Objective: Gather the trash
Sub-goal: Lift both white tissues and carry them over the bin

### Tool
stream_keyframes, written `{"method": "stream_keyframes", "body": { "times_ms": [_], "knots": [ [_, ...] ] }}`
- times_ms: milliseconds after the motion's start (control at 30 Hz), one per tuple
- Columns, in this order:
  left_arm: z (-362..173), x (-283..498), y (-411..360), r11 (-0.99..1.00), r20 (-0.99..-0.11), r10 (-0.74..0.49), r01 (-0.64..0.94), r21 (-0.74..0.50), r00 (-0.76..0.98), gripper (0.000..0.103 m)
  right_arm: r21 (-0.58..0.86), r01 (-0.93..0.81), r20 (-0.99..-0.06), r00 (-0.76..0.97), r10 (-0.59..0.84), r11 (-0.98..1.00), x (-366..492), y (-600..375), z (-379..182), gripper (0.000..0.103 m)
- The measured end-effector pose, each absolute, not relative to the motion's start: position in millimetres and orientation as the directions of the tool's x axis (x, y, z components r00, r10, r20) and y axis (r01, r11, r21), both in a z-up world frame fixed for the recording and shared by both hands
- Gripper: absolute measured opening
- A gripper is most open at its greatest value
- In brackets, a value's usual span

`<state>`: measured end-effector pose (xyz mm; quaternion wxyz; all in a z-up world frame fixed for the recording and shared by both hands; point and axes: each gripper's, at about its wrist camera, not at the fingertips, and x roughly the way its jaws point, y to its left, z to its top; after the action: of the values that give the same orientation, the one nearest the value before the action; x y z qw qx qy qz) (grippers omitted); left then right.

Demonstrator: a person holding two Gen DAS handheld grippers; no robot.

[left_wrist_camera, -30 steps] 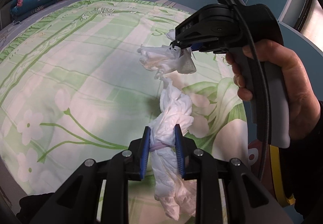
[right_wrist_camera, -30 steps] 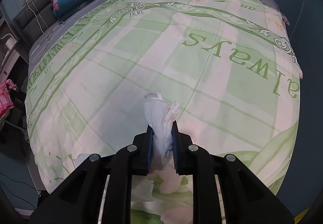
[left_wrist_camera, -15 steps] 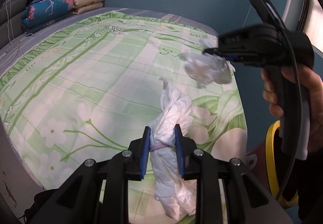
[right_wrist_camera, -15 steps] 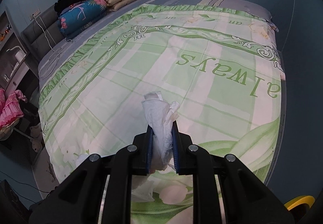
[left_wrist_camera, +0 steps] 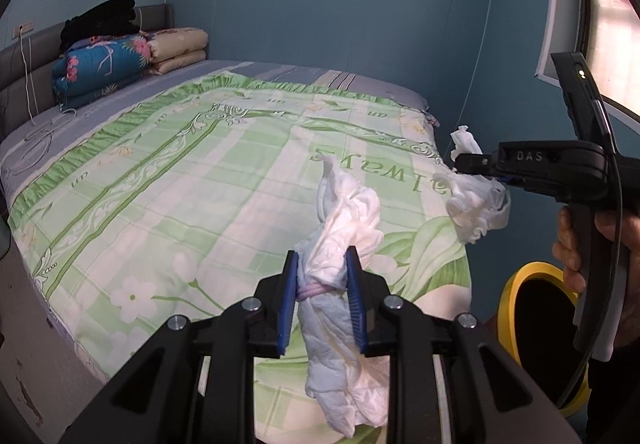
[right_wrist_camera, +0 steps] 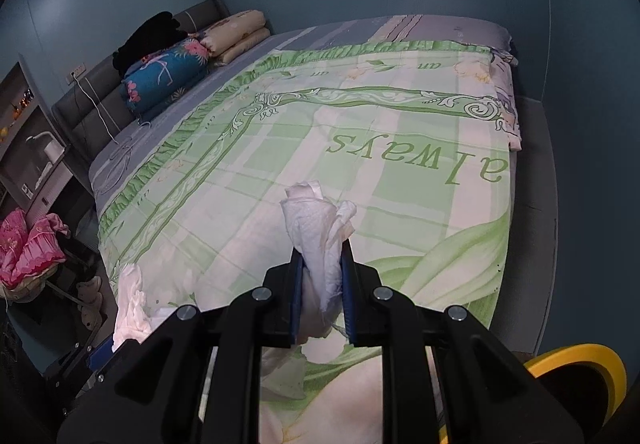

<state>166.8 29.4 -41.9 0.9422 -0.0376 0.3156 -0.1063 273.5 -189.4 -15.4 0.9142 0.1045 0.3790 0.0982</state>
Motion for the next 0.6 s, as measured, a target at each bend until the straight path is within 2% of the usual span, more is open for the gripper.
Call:
{"method": "stream_keyframes", "body": {
  "times_ms": [600],
  "knots": [
    [15,120,-3,0.948,-0.46,-0.318,0.285,-0.141,0.829,0.022,0.318,-0.045,-0.525,0.824,0.215,0.947,154,-262,40,0.016]
  ]
}}
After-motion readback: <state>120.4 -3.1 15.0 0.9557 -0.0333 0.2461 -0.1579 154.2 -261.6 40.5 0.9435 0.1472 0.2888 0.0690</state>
